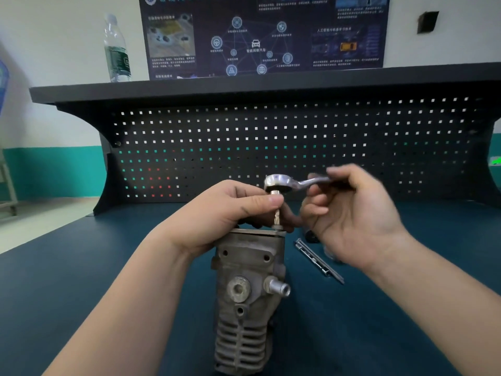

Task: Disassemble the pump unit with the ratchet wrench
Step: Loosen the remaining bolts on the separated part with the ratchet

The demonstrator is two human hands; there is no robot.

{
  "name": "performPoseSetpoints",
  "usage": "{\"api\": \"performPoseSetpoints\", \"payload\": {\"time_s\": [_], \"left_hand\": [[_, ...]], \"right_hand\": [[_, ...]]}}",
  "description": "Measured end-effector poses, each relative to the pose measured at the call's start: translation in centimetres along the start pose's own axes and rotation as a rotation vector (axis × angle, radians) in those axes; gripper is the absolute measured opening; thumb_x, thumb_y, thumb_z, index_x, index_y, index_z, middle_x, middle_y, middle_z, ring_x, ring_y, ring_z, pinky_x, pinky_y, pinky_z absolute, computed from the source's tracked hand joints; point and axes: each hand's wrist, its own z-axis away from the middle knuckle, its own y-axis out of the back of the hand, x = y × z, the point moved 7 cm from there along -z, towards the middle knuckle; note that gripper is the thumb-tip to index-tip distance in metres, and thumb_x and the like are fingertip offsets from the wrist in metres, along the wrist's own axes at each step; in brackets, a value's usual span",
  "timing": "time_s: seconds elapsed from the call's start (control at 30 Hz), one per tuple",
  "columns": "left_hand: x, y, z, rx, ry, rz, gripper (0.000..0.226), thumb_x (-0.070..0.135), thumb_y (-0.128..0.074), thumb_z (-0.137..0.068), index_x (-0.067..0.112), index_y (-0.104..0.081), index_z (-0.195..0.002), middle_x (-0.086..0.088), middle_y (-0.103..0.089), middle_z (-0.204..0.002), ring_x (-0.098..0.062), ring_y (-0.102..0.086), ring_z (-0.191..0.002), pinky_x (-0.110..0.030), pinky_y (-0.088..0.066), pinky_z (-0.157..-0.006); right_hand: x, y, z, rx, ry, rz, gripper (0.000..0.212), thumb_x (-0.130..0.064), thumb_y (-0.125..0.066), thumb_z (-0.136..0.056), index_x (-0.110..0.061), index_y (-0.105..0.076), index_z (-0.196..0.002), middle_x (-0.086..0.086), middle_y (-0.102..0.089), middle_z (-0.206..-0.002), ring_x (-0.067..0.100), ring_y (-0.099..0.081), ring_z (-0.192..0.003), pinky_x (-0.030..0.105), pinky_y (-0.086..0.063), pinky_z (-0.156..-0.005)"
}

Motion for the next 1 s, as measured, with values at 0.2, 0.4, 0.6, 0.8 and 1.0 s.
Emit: {"api": "performPoseSetpoints", "payload": {"time_s": [0.2,0.4,0.6,0.8,1.0], "left_hand": [[-0.5,1.4,0.4,0.047,0.033,0.039,0.021,0.035,-0.067,-0.075,0.016,-0.077,-0.071,-0.01,-0.075,-0.092,-0.018,-0.072,-0.086,-0.027,-0.057,-0.077],[-0.1,0.9,0.3,0.011,-0.009,0.009,0.026,0.038,-0.069,-0.071,0.016,-0.079,-0.081,-0.003,-0.076,-0.088,-0.01,-0.071,-0.081,-0.019,-0.054,-0.07],[-0.3,0.4,0.2,-0.035,-0.016,0.043,0.029,0.034,-0.063,-0.079,0.012,-0.077,-0.091,-0.013,-0.074,-0.101,-0.02,-0.07,-0.095,-0.025,-0.053,-0.084],[-0.6,1.4,0.2,0.056,0.022,-0.017,0.021,0.035,-0.065,-0.076,0.019,-0.078,-0.074,-0.006,-0.076,-0.091,-0.018,-0.069,-0.087,-0.035,-0.051,-0.086],[-0.4,1.1,0.5,0.033,0.037,-0.019,0.034,0.036,-0.073,-0.07,0.007,-0.075,-0.086,-0.002,-0.076,-0.083,-0.011,-0.068,-0.073,-0.024,-0.053,-0.07]], "right_hand": [[0.9,-0.2,-0.1,-0.091,0.099,0.048,0.016,-0.02,-0.058,-0.085,-0.008,-0.06,-0.075,0.007,-0.055,-0.059,0.012,-0.048,-0.047,0.021,-0.04,-0.041],[-4.1,-5.8,7.0,-0.307,1.2,1.216,0.025,-0.033,-0.057,-0.094,-0.017,-0.06,-0.075,0.0,-0.063,-0.069,0.016,-0.064,-0.057,0.034,-0.049,-0.051],[-3.5,-2.7,2.2,-0.193,0.479,0.501,0.03,-0.015,-0.052,-0.095,-0.007,-0.064,-0.068,0.01,-0.06,-0.055,0.016,-0.053,-0.045,0.024,-0.041,-0.042],[-1.3,-1.6,1.6,-0.137,0.363,0.306,0.031,-0.021,-0.054,-0.094,-0.007,-0.064,-0.068,0.007,-0.056,-0.056,0.013,-0.049,-0.046,0.022,-0.039,-0.042],[-3.7,-6.2,7.7,-0.247,1.176,1.265,0.028,-0.037,-0.057,-0.092,-0.014,-0.063,-0.077,0.0,-0.062,-0.061,0.016,-0.062,-0.055,0.029,-0.048,-0.052]]}}
